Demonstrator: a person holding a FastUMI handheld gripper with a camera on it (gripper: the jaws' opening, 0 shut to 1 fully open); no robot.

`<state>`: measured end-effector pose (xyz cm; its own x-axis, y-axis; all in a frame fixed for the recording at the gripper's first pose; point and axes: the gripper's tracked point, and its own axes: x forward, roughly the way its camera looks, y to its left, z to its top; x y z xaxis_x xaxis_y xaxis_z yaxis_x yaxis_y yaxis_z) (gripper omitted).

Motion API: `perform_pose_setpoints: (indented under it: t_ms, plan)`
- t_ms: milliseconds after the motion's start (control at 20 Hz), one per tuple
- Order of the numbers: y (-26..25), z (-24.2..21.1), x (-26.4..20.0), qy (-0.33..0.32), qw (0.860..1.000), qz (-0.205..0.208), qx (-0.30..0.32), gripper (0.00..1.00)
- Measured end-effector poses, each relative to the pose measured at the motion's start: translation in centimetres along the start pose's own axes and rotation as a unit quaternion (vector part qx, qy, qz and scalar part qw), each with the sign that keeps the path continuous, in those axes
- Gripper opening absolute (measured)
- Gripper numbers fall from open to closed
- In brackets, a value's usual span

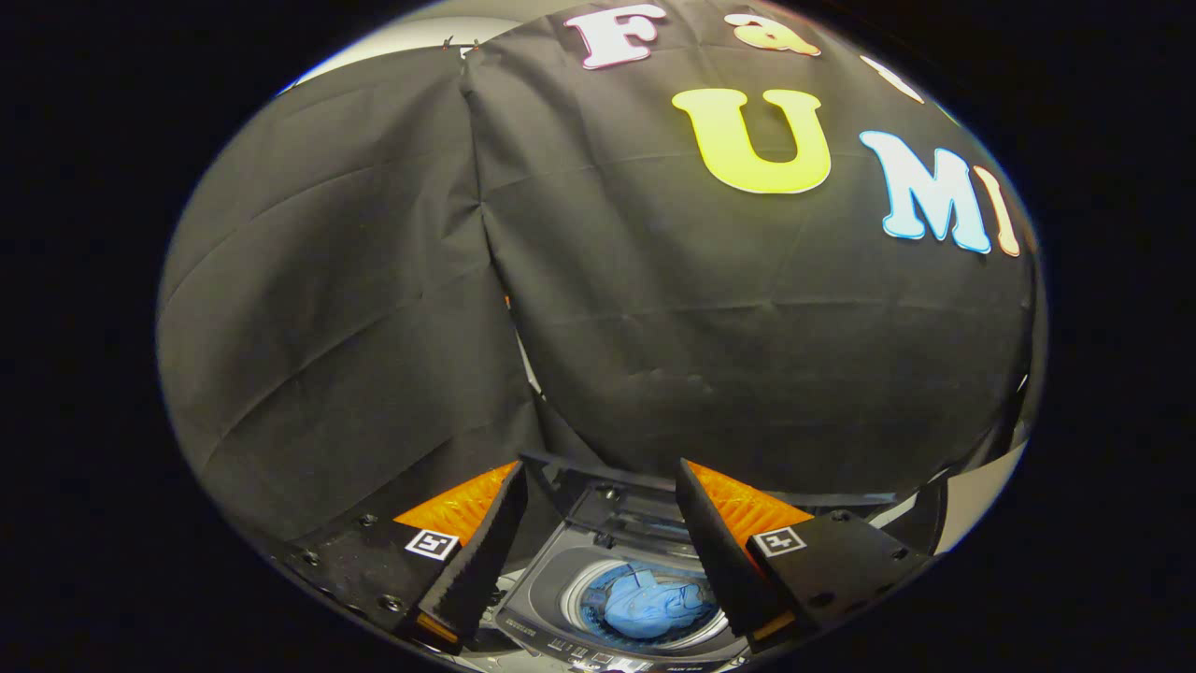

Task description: Put the clothes into the washing machine and then close the washing machine lid.

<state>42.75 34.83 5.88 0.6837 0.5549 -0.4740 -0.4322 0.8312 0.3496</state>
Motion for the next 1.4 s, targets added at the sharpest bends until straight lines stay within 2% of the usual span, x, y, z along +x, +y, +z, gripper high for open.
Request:
perform_pose_setpoints:
  t_ms: [350, 650, 1050, 1400]
  plan:
    - [-4.5, -0.7, 5.0, 0.012, 0.999, -0.053, -0.001, 0.99]
    - [-7.8, -1.4, 9.2, 0.034, 0.995, -0.08, 0.041, 0.99]
    - [-8.4, -4.7, 11.2, 0.075, 0.992, -0.094, 0.024, 0.99]
    - [-8.4, -5.4, 11.3, 0.088, 0.991, -0.078, 0.062, 0.99]
